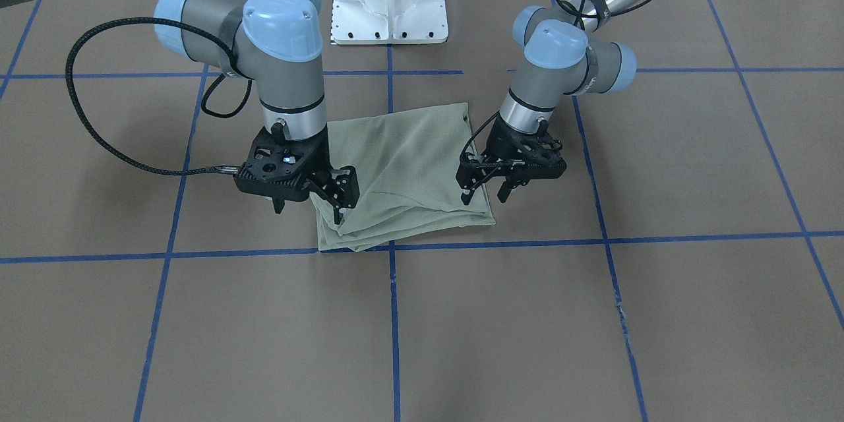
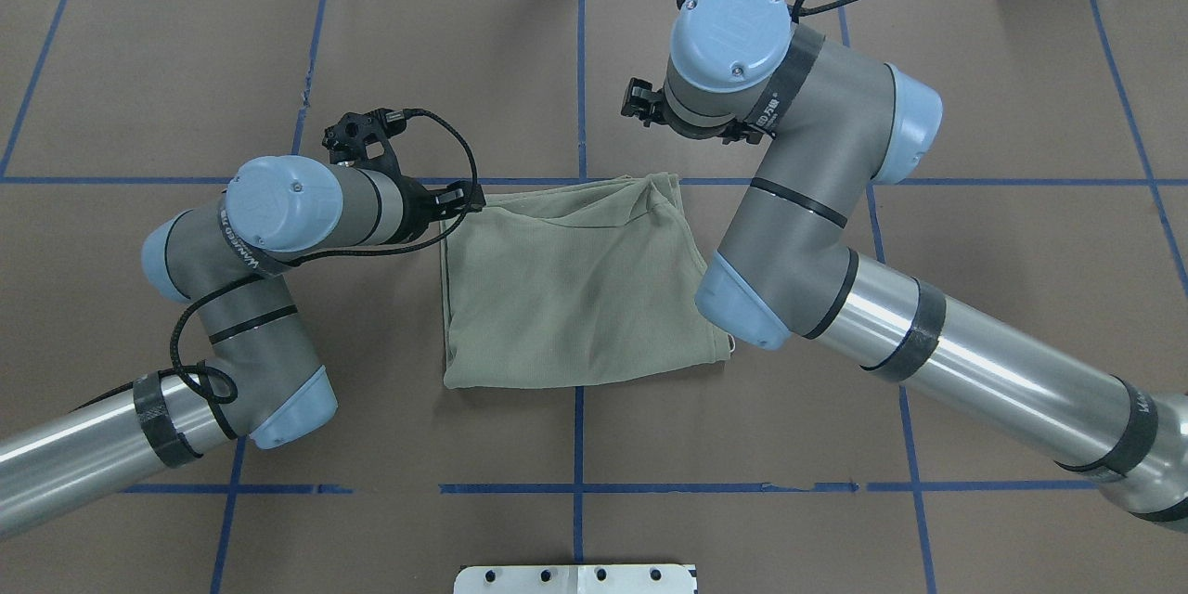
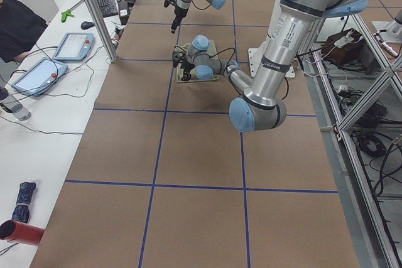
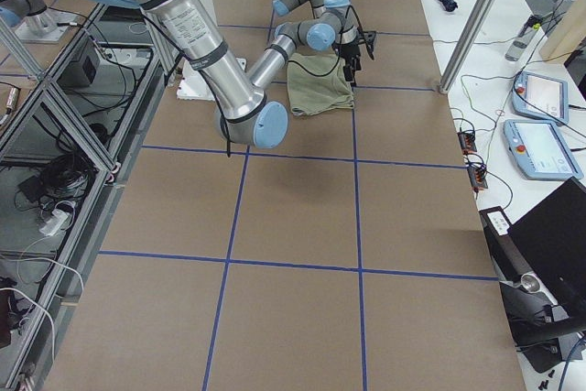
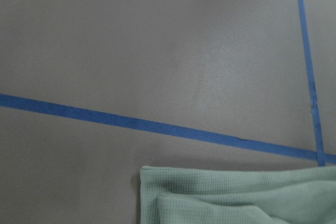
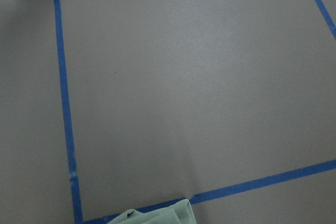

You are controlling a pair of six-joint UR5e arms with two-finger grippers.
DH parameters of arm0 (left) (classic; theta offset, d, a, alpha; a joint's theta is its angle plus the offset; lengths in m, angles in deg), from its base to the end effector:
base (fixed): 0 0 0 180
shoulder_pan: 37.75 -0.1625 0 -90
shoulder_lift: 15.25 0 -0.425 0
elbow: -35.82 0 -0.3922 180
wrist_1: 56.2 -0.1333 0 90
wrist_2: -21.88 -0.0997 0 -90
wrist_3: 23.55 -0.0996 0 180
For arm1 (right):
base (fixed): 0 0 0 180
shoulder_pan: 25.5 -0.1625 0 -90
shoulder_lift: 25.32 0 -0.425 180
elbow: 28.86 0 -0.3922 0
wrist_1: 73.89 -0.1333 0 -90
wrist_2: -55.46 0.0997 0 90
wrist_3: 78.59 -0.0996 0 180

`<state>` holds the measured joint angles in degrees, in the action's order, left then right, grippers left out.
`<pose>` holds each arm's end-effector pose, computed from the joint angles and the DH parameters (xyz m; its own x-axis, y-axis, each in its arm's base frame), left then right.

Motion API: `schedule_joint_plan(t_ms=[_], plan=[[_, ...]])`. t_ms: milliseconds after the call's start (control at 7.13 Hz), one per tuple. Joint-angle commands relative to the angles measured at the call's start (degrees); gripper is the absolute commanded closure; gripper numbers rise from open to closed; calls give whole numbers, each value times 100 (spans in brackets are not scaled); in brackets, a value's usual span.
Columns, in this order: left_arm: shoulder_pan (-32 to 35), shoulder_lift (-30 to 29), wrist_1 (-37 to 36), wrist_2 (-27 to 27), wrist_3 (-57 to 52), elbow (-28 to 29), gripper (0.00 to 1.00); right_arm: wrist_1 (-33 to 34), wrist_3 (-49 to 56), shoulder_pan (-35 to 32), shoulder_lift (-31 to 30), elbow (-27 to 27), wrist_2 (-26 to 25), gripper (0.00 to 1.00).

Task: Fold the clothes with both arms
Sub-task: 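Open the right gripper and raise it away while the left gripper holds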

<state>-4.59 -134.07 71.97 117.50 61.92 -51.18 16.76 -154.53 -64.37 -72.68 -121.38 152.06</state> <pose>0.5107 -0.4812 0.3179 0.4031 -0.1695 -0.8993 0.4402 0.8975 0.0282 -0.4723 -0.5372 0.1977 0.6748 0.2339 0.6999 -0.4090 0.9080 0.0908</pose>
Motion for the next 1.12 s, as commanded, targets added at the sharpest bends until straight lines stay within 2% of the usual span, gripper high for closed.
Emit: schedule_joint_plan(t_ms=[0,140,280,421,981], plan=[[-37,-72,164,-35,154,200,64,31,54,-24,-79,-109,34,0],[-46,-72,164,-35,153,209,73,23,54,-24,-106,-109,25,0],[-46,-72,164,-35,136,201,95,23,54,-24,-106,-109,17,0],[-46,-37,156,-35,110,174,100,23,54,-15,-123,-117,8,0],[173,8,156,-53,-479,174,100,-12,62,-6,-229,-109,-1,0]])
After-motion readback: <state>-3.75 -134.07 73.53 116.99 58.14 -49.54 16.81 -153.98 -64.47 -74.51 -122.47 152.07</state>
